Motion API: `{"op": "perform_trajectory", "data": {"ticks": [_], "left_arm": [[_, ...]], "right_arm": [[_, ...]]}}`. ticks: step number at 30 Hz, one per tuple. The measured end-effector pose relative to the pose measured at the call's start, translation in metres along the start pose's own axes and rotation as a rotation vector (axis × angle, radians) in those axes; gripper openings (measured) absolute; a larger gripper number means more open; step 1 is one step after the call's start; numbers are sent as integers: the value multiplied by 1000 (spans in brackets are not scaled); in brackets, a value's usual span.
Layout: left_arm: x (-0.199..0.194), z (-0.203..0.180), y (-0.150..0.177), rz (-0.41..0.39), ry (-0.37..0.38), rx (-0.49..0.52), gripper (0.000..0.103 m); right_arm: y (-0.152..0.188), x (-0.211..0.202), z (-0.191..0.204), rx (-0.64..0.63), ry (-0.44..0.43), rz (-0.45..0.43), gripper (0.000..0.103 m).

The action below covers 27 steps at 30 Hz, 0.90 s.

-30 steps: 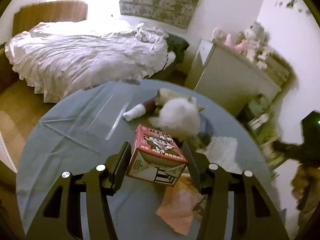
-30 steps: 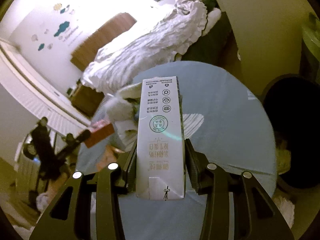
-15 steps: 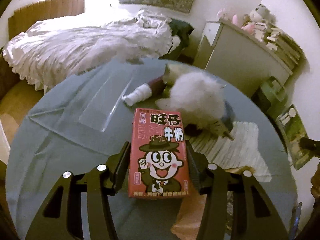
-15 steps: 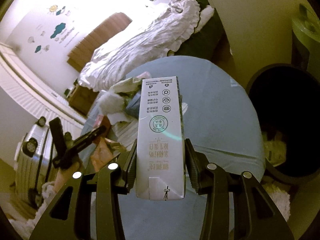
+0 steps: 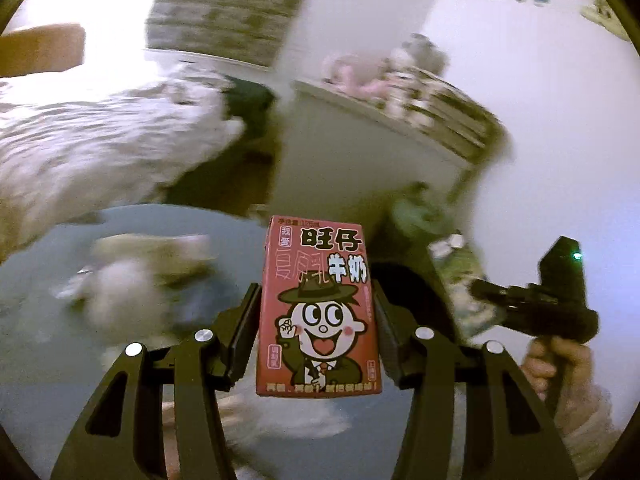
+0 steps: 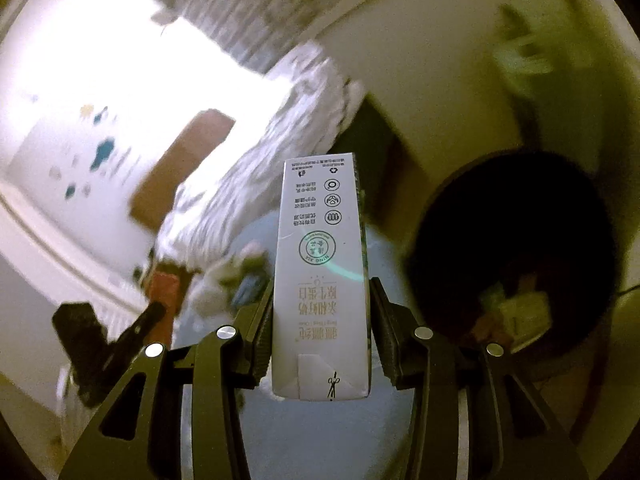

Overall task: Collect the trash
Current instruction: 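Carry both cartons to the black bin and open both tools to drop them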

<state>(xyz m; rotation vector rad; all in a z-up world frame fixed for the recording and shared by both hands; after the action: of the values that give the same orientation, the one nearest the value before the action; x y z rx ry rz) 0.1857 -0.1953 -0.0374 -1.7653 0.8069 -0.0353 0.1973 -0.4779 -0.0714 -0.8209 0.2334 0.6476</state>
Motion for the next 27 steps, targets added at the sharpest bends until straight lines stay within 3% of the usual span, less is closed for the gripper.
{"op": "perform_trajectory", "data": {"ticks": [5,10,16,27], "left_arm": [[65,-64,13,58,148,17,52],[131,-112,44,163,237,5,52],[179,-132,74,259,255,15,52],[214,-121,92,353,234,-57,52]], "right_arm": [[-28,-32,-60,62,96,-113,43],[-29,-40,-116,144,163,-146,43],[-15,-23,-160,206,187,-122,43],[-7,21,-190,248,197,-85,43]]}}
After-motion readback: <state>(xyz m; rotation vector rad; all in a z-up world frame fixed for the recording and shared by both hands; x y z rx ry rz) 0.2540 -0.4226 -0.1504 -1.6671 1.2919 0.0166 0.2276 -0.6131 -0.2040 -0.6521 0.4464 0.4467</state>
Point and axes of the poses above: each gripper's, at about its wrist camera, not at the fingertips, and x roughly the way its jaws point, z to its left, y to its underside, the point moved 6 cm from there along x, roughly the way its jaws point, and after that the axes turned 11 degrees about -z, right-handed, at the moved point
